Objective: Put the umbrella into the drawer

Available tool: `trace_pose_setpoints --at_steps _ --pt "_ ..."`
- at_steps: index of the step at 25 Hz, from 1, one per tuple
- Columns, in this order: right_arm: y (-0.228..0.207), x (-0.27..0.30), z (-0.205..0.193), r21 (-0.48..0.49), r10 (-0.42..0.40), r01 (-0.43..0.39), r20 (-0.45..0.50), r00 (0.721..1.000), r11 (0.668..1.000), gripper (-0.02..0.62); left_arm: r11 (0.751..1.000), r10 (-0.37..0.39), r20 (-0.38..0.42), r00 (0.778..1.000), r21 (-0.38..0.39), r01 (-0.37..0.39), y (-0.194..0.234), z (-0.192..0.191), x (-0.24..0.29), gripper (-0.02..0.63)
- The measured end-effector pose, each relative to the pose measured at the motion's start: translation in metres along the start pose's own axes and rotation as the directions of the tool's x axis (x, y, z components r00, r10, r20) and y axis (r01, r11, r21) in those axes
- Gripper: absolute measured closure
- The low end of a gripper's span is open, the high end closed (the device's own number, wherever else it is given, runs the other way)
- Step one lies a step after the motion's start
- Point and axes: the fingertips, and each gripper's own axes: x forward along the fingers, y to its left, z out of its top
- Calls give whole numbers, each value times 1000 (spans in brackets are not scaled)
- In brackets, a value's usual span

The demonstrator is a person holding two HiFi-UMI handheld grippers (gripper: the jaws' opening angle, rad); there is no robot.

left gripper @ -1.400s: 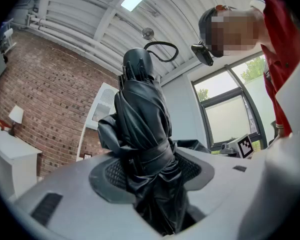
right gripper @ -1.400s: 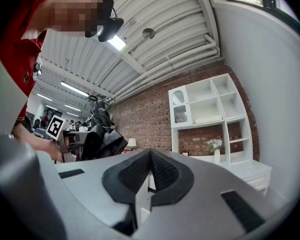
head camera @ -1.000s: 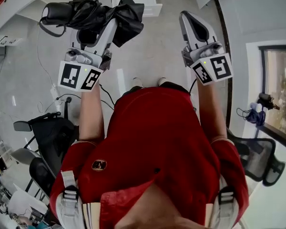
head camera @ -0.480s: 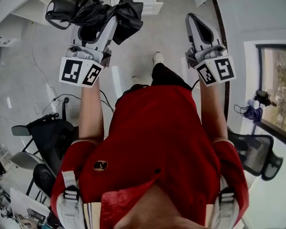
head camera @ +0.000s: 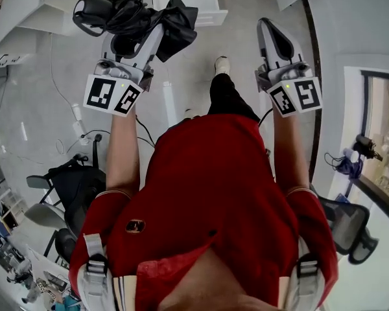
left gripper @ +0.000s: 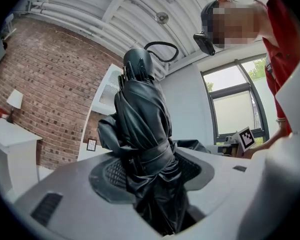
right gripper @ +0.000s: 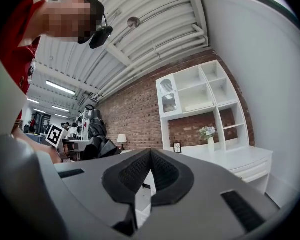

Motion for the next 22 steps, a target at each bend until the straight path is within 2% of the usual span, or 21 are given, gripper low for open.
trace_pose_setpoints --at_steps 7,12,16,22 --pt "-119 58 -30 61 -25 28 -47 999 998 597 1000 2 -125 992 13 -1 41 -49 115 365" --pt "-212 96 -67 108 -22 35 -120 993 994 597 999 23 -248 969 32 -16 77 -107 210 366" --pt "-241 104 -84 133 -12 33 -156 988 991 597 998 25 -351 936 57 -6 92 -147 239 366" --pt "-279 125 -127 165 34 5 -231 972 986 597 998 6 -497 868 63 29 121 -223 280 367"
